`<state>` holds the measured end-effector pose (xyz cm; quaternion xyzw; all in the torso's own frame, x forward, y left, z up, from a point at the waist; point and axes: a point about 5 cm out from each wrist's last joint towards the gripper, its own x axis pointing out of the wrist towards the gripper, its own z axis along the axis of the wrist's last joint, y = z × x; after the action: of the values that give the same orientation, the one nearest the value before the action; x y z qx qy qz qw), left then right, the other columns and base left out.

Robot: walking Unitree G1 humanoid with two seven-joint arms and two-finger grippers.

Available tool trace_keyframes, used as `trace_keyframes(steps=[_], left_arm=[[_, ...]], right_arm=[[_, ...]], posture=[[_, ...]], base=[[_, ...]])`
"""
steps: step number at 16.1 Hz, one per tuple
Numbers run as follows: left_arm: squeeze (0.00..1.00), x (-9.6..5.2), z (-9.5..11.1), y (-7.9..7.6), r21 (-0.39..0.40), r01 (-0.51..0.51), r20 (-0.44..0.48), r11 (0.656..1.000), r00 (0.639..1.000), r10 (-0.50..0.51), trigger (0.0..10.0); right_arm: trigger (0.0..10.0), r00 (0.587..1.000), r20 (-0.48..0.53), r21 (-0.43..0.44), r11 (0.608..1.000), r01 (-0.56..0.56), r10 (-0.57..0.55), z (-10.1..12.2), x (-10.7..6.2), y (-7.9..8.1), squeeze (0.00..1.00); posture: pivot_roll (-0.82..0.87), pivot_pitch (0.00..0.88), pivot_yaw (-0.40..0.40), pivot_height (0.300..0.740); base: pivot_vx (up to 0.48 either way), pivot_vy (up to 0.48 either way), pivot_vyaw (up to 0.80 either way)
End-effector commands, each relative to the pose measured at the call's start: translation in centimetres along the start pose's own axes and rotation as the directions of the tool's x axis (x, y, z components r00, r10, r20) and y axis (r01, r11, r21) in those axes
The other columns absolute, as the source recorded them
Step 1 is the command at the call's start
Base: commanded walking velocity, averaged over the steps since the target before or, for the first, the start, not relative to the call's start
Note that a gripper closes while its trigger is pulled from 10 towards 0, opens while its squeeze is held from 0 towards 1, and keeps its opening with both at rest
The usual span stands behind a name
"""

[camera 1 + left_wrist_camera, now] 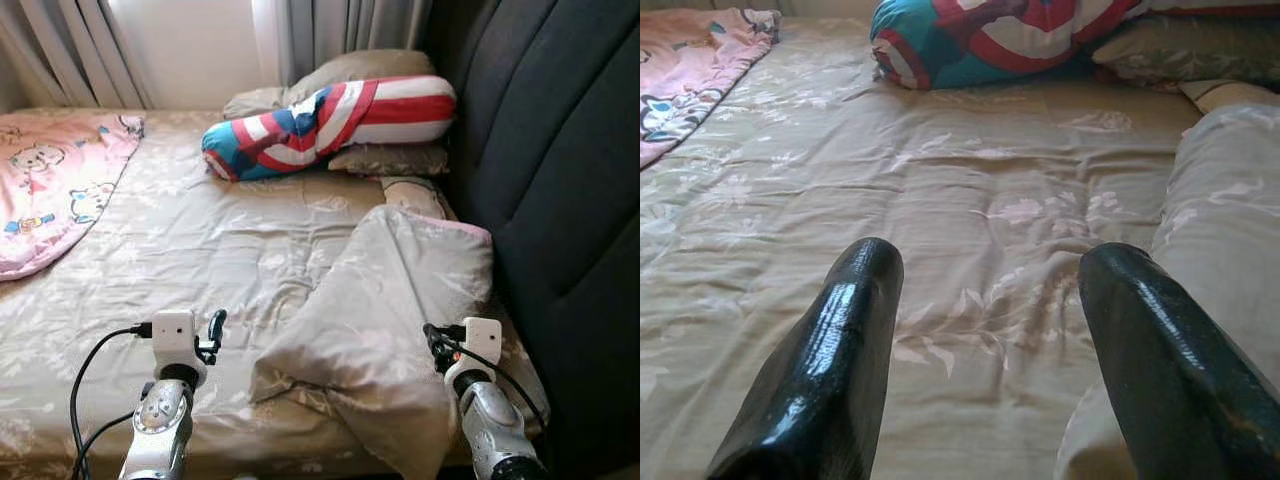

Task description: Clean up the room

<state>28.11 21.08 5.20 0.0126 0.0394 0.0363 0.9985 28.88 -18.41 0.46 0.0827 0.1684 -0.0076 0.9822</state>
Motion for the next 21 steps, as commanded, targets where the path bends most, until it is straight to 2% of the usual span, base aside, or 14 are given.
trace_keyframes(steps=[1, 9, 11, 13, 14, 15, 16, 21], left_arm=[[0.00, 0.0, 0.1, 0.0, -0.003, 0.001, -0.005, 1.000, 1.000, -0.001, 10.0], [0.00, 0.1, 0.2, 0.2, -0.001, -0.002, -0.003, 1.000, 1.000, 0.002, 10.0], [0.00, 0.2, 0.3, 0.2, 0.003, -0.003, -0.003, 1.000, 1.000, 0.003, 10.0], [0.00, 0.2, 0.3, 0.2, 0.004, -0.002, -0.003, 1.000, 1.000, 0.002, 10.0], [0.00, 0.1, 0.3, 0.2, 0.004, -0.001, -0.004, 1.000, 1.000, 0.001, 10.0], [0.00, 0.1, 0.3, 0.3, 0.006, 0.000, -0.005, 1.000, 1.000, 0.000, 10.0], [0.00, 0.0, 0.3, 0.4, 0.007, 0.000, -0.006, 1.000, 1.000, 0.000, 10.0], [0.00, -0.4, 0.4, 1.0, 0.027, 0.005, -0.011, 1.000, 1.000, -0.005, 10.0]], right_arm=[[10.0, 1.000, 0.000, 0.004, 1.000, 0.017, -0.017, 0.3, 0.1, -0.4, 0.00], [10.0, 1.000, -0.014, 0.006, 1.000, 0.025, -0.025, 0.0, 0.1, -0.4, 0.00], [10.0, 0.998, -0.042, -0.004, 0.999, 0.054, -0.054, -0.3, 0.0, -0.7, 0.00], [10.0, 0.993, -0.069, 0.037, 0.994, 0.101, -0.098, -0.4, 0.0, -1.3, 0.00], [10.0, 0.990, -0.083, 0.057, 0.991, 0.119, -0.114, -0.5, 0.1, -1.5, 0.03], [10.0, 0.986, -0.103, 0.085, 0.986, 0.141, -0.132, -0.5, 0.1, -1.8, 0.80], [10.0, 0.984, -0.112, 0.109, 0.983, 0.150, -0.138, -0.5, 0.2, -1.9, 1.00], [10.0, 0.963, -0.204, 0.153, 0.965, 0.211, -0.178, -0.5, 0.5, -2.3, 1.00]], posture=[[-0.01, 0.000, -0.025, 0.660], [-0.01, 0.000, -0.023, 0.660], [-0.01, 0.000, -0.023, 0.660], [-0.01, 0.000, -0.022, 0.660], [0.00, 0.000, -0.019, 0.660], [0.00, 0.000, -0.017, 0.660], [0.00, 0.000, -0.016, 0.660], [0.03, 0.000, 0.006, 0.660]], base=[[0.292, 0.000, 0.00], [0.296, 0.000, 0.00], [0.000, 0.000, 0.00], [0.000, 0.000, 0.00], [0.000, 0.000, 0.00], [0.000, 0.000, 0.00], [0.000, 0.000, 0.00], [0.000, 0.000, 0.00]])
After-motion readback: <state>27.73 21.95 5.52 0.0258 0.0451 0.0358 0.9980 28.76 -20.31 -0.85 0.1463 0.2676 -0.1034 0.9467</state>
